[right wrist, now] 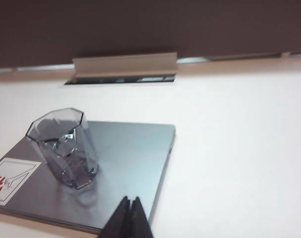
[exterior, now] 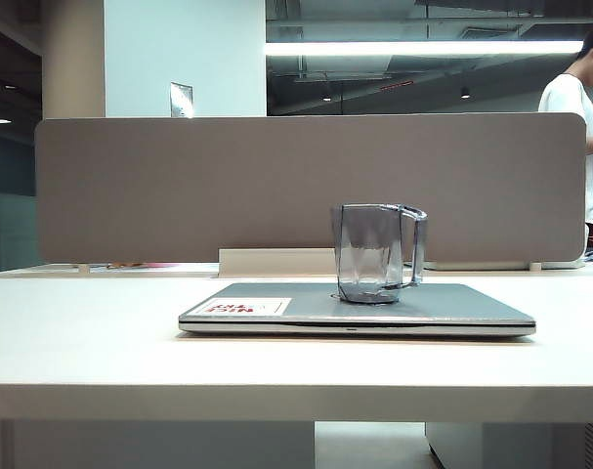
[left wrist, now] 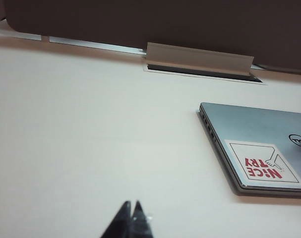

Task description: Pick up the water cup and place it on the left side of the laptop.

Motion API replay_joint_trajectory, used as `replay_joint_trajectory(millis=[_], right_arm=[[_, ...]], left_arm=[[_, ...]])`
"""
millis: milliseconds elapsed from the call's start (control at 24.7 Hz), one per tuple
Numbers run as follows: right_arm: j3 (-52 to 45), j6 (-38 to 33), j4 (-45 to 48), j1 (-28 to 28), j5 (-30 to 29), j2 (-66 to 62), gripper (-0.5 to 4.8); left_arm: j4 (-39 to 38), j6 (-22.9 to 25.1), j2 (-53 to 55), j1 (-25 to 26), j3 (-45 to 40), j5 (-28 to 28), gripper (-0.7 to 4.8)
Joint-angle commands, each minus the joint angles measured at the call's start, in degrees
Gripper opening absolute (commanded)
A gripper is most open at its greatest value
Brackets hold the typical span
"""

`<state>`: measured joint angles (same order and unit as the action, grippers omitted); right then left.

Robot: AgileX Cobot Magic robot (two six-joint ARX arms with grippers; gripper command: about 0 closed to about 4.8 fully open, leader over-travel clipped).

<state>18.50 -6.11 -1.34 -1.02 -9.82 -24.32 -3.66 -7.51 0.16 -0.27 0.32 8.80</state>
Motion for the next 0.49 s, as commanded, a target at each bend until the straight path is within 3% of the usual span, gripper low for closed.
replay_joint_trajectory(millis=[41,203,486], right_arm=[[0.7,-0.1,7.5,-3.8,-0.5,-6.4,-0.01],[0.9,0.2,16.7,-12.5,1.7,-17.7,-0.01],[2.1,0.2,27.1,-21.6,8.1,-33.4,0.0]], left_arm=[[0.7,-0.1,0.0,0.0,0.3,0.0,-0.06],[0.6,0.0,0.0,0.0,0.3,-0.3,-0.06],[0.3,0.0,0.0,0.0,0.3,-1.2,-0.06]])
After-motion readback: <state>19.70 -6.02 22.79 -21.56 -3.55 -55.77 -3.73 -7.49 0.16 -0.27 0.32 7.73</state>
